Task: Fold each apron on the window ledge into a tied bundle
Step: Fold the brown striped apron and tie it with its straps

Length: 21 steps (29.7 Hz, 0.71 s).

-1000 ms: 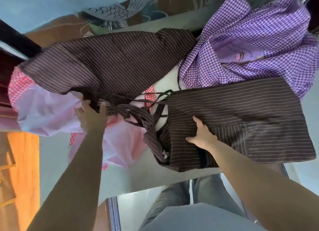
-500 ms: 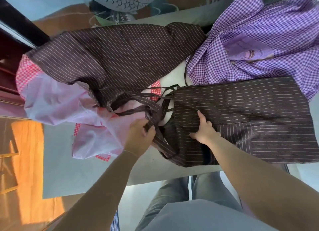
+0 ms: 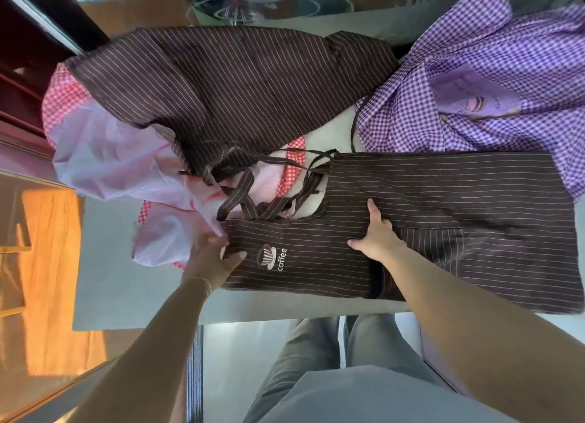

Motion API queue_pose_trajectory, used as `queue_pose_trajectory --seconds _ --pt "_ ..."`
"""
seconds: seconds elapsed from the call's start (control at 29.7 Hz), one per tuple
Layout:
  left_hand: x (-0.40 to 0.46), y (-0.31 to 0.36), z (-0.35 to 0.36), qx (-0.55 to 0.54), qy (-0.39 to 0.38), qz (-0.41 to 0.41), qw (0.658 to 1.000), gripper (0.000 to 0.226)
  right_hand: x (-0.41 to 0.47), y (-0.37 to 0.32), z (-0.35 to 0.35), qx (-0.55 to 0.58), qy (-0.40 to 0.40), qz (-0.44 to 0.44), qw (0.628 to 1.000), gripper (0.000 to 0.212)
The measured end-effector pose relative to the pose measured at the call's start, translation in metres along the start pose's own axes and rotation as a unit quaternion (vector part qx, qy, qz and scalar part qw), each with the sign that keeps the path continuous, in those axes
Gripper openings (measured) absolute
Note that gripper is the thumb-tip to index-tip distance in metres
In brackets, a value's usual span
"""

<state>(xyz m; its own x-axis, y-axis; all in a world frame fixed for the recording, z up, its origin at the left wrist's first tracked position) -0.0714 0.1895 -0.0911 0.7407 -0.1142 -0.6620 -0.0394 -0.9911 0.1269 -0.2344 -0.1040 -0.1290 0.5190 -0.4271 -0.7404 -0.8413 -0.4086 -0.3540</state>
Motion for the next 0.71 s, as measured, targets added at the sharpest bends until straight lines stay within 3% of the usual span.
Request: queue_pose_trajectory --seconds 0.07,0.13,0.2,0.27,0.4,0.5,0.57,0.61,0.64,0.71 --pt "0.002 0.009 0.002 -0.134 -0.055 -0.012 0.989 0.029 0.000 0.001 0.000 -0.006 0.004 0.003 1.000 0.112" --pt "0.000 0.016 0.006 -0.288 -0.170 -0.049 0.941 0.028 -0.001 0.001 0.001 -0.012 0.005 0.007 1.000 0.112" --pt "-0.005 0.022 0.005 -0.323 -0.219 -0.057 0.919 0.026 -0.001 0.000 0.001 -0.017 0.007 0.009 1.000 0.112" --pt "-0.009 0.025 -0.004 -0.302 -0.195 -0.025 0.933 0.027 -0.001 0.000 0.001 -0.024 0.007 0.009 1.000 0.112" --pt "-0.021 0.020 -0.027 -0.309 -0.053 0.027 0.949 0.022 0.000 0.000 0.001 -0.036 0.013 0.005 0.999 0.112" --pt "-0.024 0.013 -0.022 -0.087 -0.026 0.036 0.995 0.035 0.001 -0.002 0.001 -0.049 0.015 0.008 0.999 0.113" --pt "-0.013 0.002 -0.005 0.023 -0.100 -0.016 0.995 0.047 0.001 -0.002 0.001 -0.055 0.011 0.011 0.998 0.113" --pt "-0.008 -0.002 0.001 0.012 -0.152 -0.054 0.987 0.054 0.001 -0.003 0.001 -0.057 0.009 0.012 0.998 0.113" --pt "-0.006 -0.004 0.007 -0.058 -0.218 -0.093 0.970 0.058 0.002 -0.003 0.000 -0.058 0.008 0.012 0.998 0.113" --pt "-0.007 0.001 0.017 -0.266 -0.354 -0.148 0.884 0.065 0.003 -0.003 0.001 -0.064 0.009 0.011 0.998 0.113"
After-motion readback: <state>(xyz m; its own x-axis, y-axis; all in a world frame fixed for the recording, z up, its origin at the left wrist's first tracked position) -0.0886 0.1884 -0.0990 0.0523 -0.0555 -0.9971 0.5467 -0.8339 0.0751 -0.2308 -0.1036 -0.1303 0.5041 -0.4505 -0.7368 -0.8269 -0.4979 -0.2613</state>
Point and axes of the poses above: each hand's wrist, its own x-axis towards the middle knuckle, its own z-axis out of the palm, y = z × x, the point moved 4 cm from there along x, towards the middle knuckle, and after that the axes turned 11 degrees about -z, right-handed, at the moved point
